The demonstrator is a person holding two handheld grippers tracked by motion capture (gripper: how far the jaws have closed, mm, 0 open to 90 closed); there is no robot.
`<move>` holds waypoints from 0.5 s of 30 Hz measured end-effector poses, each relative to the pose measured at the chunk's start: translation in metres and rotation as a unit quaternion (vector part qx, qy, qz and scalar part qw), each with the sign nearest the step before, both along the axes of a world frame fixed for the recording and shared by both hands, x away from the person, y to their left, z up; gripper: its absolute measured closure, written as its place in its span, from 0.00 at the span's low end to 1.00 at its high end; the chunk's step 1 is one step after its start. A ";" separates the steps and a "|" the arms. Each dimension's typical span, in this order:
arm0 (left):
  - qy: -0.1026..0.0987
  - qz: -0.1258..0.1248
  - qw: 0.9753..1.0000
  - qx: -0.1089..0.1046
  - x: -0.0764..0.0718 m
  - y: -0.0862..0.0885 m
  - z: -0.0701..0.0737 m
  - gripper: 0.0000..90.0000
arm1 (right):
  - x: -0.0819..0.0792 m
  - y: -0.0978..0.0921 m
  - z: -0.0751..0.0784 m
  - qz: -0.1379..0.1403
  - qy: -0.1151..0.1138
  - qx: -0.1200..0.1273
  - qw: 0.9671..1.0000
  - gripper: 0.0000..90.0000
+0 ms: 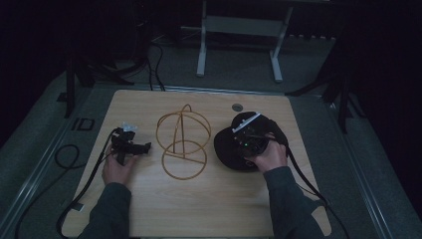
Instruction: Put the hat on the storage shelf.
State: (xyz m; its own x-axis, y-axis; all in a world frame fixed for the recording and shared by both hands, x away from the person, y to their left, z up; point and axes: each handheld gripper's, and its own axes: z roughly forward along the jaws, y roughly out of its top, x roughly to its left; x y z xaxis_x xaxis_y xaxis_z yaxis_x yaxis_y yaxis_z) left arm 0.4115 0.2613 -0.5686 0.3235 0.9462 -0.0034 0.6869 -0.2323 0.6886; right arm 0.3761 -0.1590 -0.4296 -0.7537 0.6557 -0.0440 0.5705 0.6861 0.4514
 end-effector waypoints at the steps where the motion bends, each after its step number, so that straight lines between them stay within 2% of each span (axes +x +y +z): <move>1: 0.000 0.000 1.000 0.000 0.000 0.000 0.000 0.03 | 0.000 0.000 0.002 0.002 0.001 0.000 1.000 0.88; 9: 0.001 0.000 1.000 0.000 0.000 0.000 0.000 0.03 | 0.006 -0.001 0.015 0.012 -0.004 -0.003 1.000 0.88; 15: 0.001 0.000 1.000 0.000 0.000 0.000 0.000 0.03 | 0.007 -0.002 0.023 0.030 -0.008 -0.006 1.000 0.88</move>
